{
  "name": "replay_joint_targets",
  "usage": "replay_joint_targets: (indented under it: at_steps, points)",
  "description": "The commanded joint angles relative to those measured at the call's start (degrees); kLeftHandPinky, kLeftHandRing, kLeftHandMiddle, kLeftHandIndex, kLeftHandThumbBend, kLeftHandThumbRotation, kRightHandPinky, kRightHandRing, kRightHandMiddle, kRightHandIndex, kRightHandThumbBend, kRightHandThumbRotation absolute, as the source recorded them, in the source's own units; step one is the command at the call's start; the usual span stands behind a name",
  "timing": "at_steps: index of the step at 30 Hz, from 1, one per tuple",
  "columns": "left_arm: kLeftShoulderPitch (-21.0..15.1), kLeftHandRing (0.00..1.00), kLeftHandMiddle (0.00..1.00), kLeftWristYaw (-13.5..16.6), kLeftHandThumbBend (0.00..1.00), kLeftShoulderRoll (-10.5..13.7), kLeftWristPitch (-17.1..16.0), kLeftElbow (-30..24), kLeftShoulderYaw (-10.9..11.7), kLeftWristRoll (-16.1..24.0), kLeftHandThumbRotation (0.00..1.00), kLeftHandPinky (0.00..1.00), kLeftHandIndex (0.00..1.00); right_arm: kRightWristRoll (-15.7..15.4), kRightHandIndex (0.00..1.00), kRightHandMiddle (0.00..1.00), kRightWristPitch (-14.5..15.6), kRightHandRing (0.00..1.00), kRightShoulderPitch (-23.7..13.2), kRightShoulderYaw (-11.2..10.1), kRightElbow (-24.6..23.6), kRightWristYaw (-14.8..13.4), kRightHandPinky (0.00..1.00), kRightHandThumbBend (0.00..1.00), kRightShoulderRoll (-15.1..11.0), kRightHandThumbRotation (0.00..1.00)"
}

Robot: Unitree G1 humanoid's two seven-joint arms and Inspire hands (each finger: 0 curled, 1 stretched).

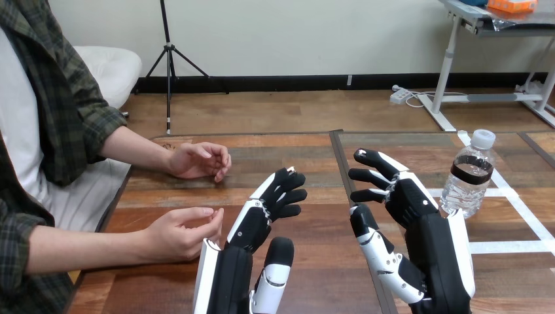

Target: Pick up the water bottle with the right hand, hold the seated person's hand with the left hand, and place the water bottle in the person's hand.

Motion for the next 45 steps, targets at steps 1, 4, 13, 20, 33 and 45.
replay_joint_targets:
  at_steps: [1,4,13,20,33,45]
  points:
    - [0.21,0.78,0.83,0.01,0.45,-6.26,0.09,-1.91,0.32,-0.09,0.96,0.73,0.85,0.10,0.79,0.82,-0.57,0.75,-3.79,-0.34,-0.82,-0.26,0.62,0.39,-0.32,0.47]
    - [0.29,0.78,0.83,0.13,0.45,-6.33,0.19,-1.97,0.38,0.09,0.97,0.72,0.85,0.07,0.79,0.82,-0.56,0.75,-3.88,-0.40,-0.91,-0.31,0.62,0.39,-0.31,0.47]
    - [0.12,0.78,0.82,0.28,0.45,-6.41,-0.11,-1.52,0.38,0.08,0.97,0.72,0.84,-0.07,0.79,0.82,-0.37,0.75,-4.29,-0.84,-1.35,-0.67,0.62,0.39,-0.21,0.47]
    - [-0.04,0.78,0.82,0.32,0.45,-6.50,-0.25,-1.22,0.34,-0.01,0.97,0.72,0.84,-0.12,0.79,0.82,-0.53,0.75,-4.88,-1.38,-1.87,-1.08,0.62,0.40,-0.13,0.48]
    - [-0.23,0.78,0.82,0.07,0.44,-6.32,-0.27,-0.71,0.22,-0.31,0.96,0.72,0.84,-0.08,0.79,0.82,-1.19,0.75,-7.82,-3.49,-2.08,-1.63,0.63,0.41,-1.15,0.48]
    - [-0.05,0.78,0.82,-0.03,0.45,-6.32,0.01,-0.84,0.15,-0.59,0.96,0.73,0.84,2.20,0.80,0.82,-0.90,0.77,-9.59,-4.35,-2.01,-1.35,0.67,0.45,-1.81,0.39]
